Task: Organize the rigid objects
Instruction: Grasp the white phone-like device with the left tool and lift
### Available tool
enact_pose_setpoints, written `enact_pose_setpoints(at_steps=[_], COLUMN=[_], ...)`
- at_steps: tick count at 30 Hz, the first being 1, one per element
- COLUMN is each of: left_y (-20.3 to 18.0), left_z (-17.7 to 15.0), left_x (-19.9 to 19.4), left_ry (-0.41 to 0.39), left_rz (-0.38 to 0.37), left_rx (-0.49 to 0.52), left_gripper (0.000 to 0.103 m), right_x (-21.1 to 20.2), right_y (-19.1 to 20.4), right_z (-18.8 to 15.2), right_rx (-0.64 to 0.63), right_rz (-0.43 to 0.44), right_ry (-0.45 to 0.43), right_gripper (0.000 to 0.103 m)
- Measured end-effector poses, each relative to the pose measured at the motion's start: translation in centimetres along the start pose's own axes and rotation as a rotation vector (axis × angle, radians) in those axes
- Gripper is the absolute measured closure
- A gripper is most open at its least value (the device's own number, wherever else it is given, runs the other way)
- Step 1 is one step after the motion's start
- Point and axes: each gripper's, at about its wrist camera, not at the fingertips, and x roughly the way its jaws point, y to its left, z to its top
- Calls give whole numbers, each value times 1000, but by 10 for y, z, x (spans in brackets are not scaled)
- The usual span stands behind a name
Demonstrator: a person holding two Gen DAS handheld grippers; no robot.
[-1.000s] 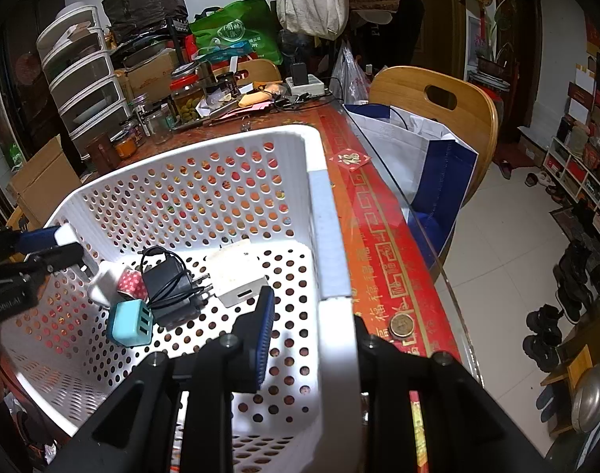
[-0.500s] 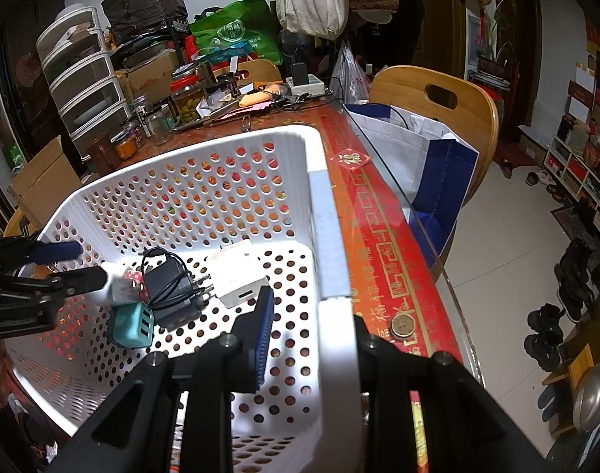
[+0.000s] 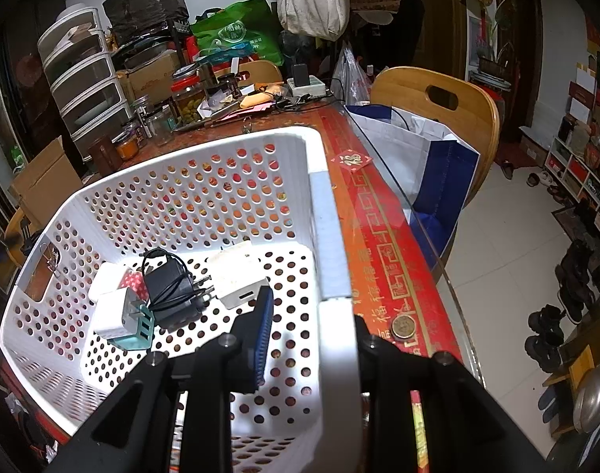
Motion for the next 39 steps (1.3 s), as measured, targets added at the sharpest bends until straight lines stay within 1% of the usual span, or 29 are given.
enact_pose_setpoints(at_steps=[3, 5, 7, 8, 11, 12, 13, 14, 15, 16, 17, 18, 20, 22, 23, 25, 27, 30, 33, 39], left_y=[-12, -17, -23, -27, -42, -43, -45, -46, -47, -47, -45, -45, -46, -45, -43, -40, -37, -31, -25, -28], left_z=[-8, -7, -6, -10, -13, -15, -15, -15, -15, -15, -14, -14, -16, -18, -17, -16, -15, -12, -7, 6], left_x=[24, 38, 52, 61, 80, 86, 91, 96, 101, 106, 105, 104, 101, 94, 86, 68, 49, 26, 0, -49], left_ry=[37, 42, 58, 63, 67, 70, 81, 89, 103, 112, 103, 104, 87, 60, 33, -32, -81, -118, -163, -241], left_rz=[-26, -17, 8, 21, 106, 115, 116, 117, 123, 119, 100, 92, 115, 107, 103, 121, 116, 105, 112, 115], left_rx=[36, 36, 45, 54, 98, 100, 103, 101, 98, 92, 80, 76, 87, 83, 77, 82, 82, 75, 74, 100], left_gripper=[0, 0, 0, 0, 2, 3, 8, 18, 26, 42, 58, 63, 64, 64, 64, 64, 64, 64, 64, 64], right_x=[0, 1, 1, 1, 1, 1, 1, 1, 1, 1, 1, 1, 1, 1, 1, 1, 1, 1, 1, 1], right_y=[-2, -2, -3, -3, -3, -3, -3, -3, -3, -3, -3, -3, -4, -4, -4, -5, -5, -5, -5, -6], right_z=[0, 0, 0, 1, 1, 1, 1, 1, 1, 1, 1, 1, 1, 1, 1, 2, 1, 1, 1, 0], right_rx=[0, 3, 5, 6, 4, 4, 4, 4, 4, 4, 4, 3, 2, -1, -2, -3, -2, -2, -3, -7], right_rz=[0, 0, 0, -1, -3, -4, -5, -6, -6, -6, -6, -7, -6, -8, -9, -10, -10, -10, -10, -11], right_ry=[1, 1, 1, 1, 3, 3, 4, 4, 3, 3, 4, 4, 5, 6, 7, 8, 7, 7, 8, 10], right_gripper=[77, 77, 77, 77, 77, 77, 77, 77, 77, 77, 77, 77, 77, 77, 77, 77, 77, 77, 77, 77])
